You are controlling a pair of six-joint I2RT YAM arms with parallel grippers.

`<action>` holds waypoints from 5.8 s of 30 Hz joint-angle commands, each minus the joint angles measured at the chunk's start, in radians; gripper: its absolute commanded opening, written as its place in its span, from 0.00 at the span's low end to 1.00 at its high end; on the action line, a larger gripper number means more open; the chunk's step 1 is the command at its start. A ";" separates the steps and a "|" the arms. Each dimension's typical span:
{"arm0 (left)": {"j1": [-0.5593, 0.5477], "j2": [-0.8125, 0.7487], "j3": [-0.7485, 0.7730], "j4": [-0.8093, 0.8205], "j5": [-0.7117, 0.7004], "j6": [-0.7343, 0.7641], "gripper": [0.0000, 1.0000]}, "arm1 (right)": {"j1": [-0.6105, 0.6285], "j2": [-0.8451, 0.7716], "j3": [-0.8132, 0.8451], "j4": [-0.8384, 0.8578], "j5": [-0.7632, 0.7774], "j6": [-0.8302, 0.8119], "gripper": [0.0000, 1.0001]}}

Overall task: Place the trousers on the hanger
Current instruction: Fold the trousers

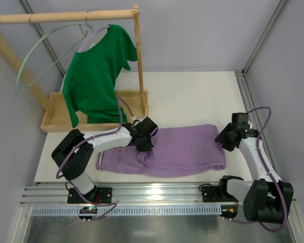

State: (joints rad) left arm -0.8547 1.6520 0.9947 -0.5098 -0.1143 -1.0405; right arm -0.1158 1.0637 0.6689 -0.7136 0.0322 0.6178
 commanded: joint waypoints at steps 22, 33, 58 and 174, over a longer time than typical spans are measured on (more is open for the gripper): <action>0.036 -0.221 0.223 -0.486 -0.284 -0.020 0.01 | 0.001 -0.116 0.060 0.104 -0.397 -0.173 0.73; 0.203 -0.354 0.128 -0.590 -0.349 0.000 0.01 | 0.001 -0.050 0.041 0.175 -0.413 -0.151 0.74; 0.367 -0.379 0.004 -0.674 -0.481 0.025 0.55 | 0.015 0.024 -0.035 0.249 -0.457 -0.158 0.75; -0.517 0.198 0.075 0.505 -0.239 0.206 0.44 | 0.262 0.581 0.136 0.752 -0.680 -0.155 0.15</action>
State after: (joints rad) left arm -1.3483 1.8450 1.0950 -0.0784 -0.3450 -0.7986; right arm 0.1425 1.6238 0.7517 -0.0299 -0.6430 0.4675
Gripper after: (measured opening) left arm 0.454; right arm 0.183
